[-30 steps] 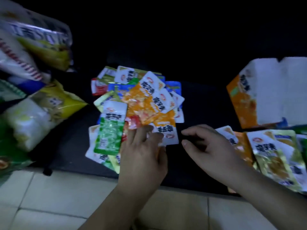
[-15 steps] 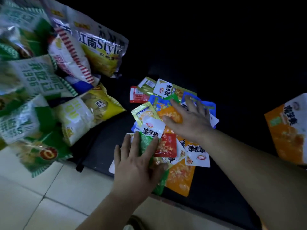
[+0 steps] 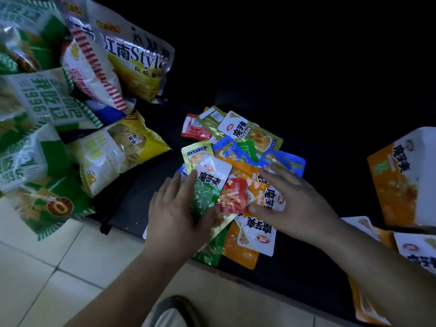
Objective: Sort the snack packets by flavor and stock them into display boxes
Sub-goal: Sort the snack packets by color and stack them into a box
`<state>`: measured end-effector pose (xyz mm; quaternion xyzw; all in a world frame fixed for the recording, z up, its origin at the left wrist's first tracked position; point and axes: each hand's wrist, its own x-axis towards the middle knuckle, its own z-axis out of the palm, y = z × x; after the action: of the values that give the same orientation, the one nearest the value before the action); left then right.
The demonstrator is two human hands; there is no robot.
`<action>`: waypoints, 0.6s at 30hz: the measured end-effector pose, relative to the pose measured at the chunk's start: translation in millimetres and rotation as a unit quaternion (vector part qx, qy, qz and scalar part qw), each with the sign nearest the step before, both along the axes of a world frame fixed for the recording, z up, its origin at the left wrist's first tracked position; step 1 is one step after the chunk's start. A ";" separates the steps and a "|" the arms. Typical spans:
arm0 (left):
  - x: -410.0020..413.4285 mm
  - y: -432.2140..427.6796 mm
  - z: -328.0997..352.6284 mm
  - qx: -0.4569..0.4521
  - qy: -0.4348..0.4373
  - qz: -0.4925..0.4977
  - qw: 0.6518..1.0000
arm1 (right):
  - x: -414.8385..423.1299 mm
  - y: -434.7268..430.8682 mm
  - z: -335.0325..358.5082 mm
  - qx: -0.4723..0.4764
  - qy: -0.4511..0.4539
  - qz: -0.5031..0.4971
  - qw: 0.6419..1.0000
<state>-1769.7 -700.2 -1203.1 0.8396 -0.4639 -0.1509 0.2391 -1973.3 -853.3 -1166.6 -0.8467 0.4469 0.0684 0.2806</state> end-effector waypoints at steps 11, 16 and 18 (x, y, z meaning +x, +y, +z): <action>11.0 -5.1 15.0 -0.018 0.028 0.049 0.998 | 11.5 -8.4 0.7 -0.033 0.019 -0.027 0.999; 21.9 -3.3 18.2 -0.085 0.063 0.080 0.991 | 2.5 -16.3 -1.9 -0.020 -0.009 -0.038 0.999; 18.0 0.3 19.7 -0.094 0.062 0.086 0.990 | -4.4 -18.6 -4.8 -0.016 -0.040 -0.042 0.998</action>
<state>-1751.8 -699.9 -1183.5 0.8395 -0.3860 -0.1371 0.3570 -1977.7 -871.9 -1171.4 -0.8334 0.4719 0.0155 0.2871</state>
